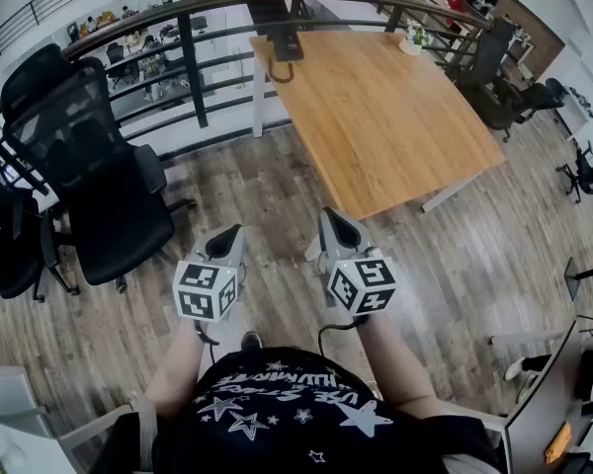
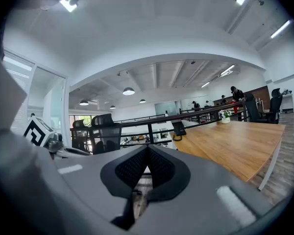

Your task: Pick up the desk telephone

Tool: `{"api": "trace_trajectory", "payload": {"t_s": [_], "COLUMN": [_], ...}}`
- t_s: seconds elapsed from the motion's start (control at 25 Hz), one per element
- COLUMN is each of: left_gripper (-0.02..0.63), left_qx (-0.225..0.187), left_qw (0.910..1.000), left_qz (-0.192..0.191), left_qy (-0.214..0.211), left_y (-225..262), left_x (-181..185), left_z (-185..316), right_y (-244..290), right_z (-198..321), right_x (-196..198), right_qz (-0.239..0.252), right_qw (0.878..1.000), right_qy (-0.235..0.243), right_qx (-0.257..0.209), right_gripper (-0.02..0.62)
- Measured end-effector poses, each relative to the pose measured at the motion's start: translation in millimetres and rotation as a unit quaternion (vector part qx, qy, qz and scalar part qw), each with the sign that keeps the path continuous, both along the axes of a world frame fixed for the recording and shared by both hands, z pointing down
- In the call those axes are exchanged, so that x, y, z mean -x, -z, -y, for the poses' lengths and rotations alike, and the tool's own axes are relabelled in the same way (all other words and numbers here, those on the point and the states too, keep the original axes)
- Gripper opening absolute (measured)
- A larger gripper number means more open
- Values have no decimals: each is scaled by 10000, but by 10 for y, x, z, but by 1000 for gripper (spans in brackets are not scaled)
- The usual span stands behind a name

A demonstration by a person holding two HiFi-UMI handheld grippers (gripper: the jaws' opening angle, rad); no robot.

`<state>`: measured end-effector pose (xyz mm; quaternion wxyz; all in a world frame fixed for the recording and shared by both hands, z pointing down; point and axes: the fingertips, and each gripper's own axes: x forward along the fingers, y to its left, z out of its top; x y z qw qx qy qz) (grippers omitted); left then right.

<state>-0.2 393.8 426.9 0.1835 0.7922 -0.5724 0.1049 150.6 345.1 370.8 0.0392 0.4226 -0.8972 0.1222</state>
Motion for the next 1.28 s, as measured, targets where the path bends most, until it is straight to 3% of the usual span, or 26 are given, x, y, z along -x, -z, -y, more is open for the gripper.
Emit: {"api": "trace_trajectory", "payload": {"t_s": [0.64, 1.28], "left_gripper": [2, 2], "left_qx": [76, 162], "left_qw": [9999, 9993], "left_qz": [66, -126], "left_qy": [-103, -306], "left_y": [-51, -293], "left_x": [169, 598], "left_z": [-211, 18], "right_y": [61, -201], "right_z": [-97, 78], "right_x": [206, 268], "right_qz": [-36, -123], "right_qw": [9999, 9974], "right_qy": [8, -699], "right_qx": [-130, -78], "right_gripper": [0, 2]}}
